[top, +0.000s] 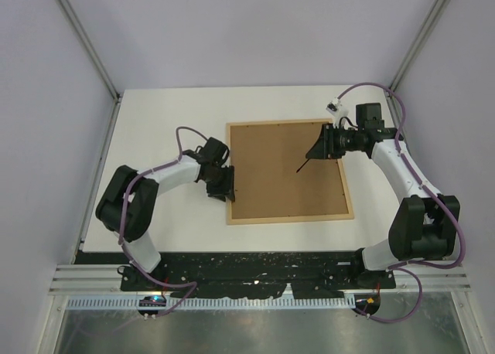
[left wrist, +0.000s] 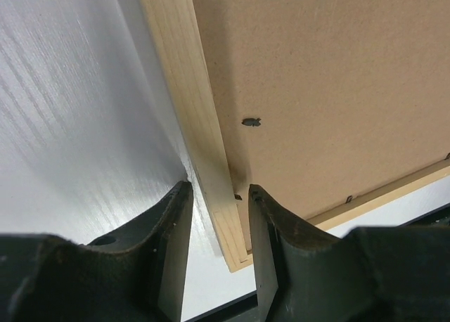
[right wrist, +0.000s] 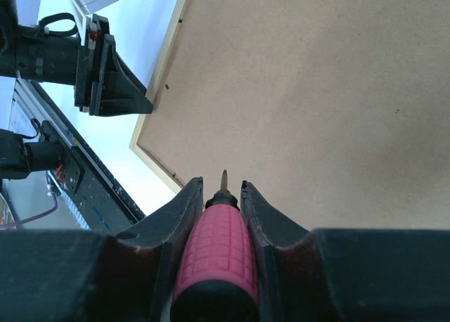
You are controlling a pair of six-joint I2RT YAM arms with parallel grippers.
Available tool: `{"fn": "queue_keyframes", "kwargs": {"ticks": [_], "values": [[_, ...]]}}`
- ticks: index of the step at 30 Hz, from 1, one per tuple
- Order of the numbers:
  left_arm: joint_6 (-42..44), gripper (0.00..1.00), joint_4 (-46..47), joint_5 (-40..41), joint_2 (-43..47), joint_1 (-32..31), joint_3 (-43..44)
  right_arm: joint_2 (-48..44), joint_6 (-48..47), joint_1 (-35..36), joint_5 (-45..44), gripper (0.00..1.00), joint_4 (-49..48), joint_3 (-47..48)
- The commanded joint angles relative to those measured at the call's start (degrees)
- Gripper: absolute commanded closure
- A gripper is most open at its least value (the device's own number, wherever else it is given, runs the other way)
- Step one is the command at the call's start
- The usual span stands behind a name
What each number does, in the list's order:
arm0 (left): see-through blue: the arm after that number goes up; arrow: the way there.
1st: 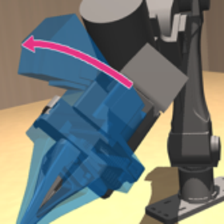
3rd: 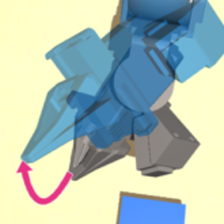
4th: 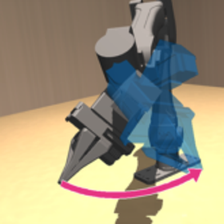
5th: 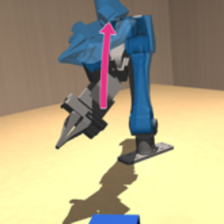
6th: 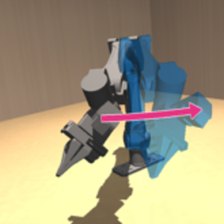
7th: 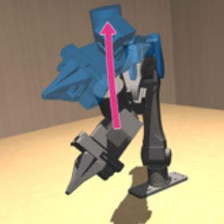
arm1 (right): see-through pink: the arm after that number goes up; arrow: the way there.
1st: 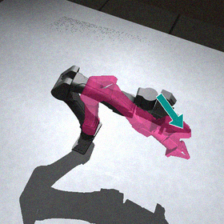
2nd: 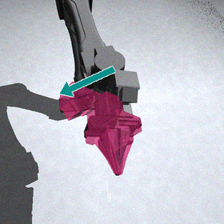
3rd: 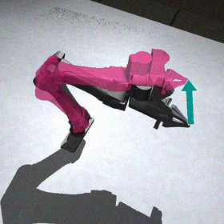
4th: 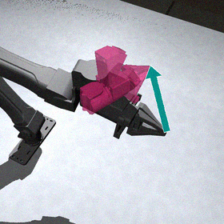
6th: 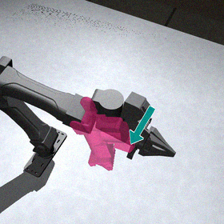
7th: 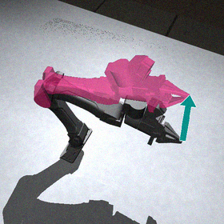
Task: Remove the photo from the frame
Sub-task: Adjust the photo frame at the center of the board.
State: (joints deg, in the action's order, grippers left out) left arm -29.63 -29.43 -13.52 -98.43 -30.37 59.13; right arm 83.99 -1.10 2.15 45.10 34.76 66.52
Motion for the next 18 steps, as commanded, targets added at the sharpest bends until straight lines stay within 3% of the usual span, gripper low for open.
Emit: {"fn": "queue_keyframes", "kwargs": {"ticks": [1, 8, 18], "values": [[-0.3, 0.59, 0.5, -1.4, -1.4, -0.1, 1.9, -2.8, 0.4, 0.5, 1.0, 0.92, -1.5, 0.1], [0.3, 0.58, 0.8, -1.2, -0.3, -2.3, 1.6, -2.7, 0.4, 0.5, 1.0, 0.92, -1.5, 0.2], [1.5, 0.76, -0.6, 2.0, -0.7, -2.1, 2.6, -3.5, 0.3, 0.7, 1.1, 0.92, -1.5, -0.3]]}}
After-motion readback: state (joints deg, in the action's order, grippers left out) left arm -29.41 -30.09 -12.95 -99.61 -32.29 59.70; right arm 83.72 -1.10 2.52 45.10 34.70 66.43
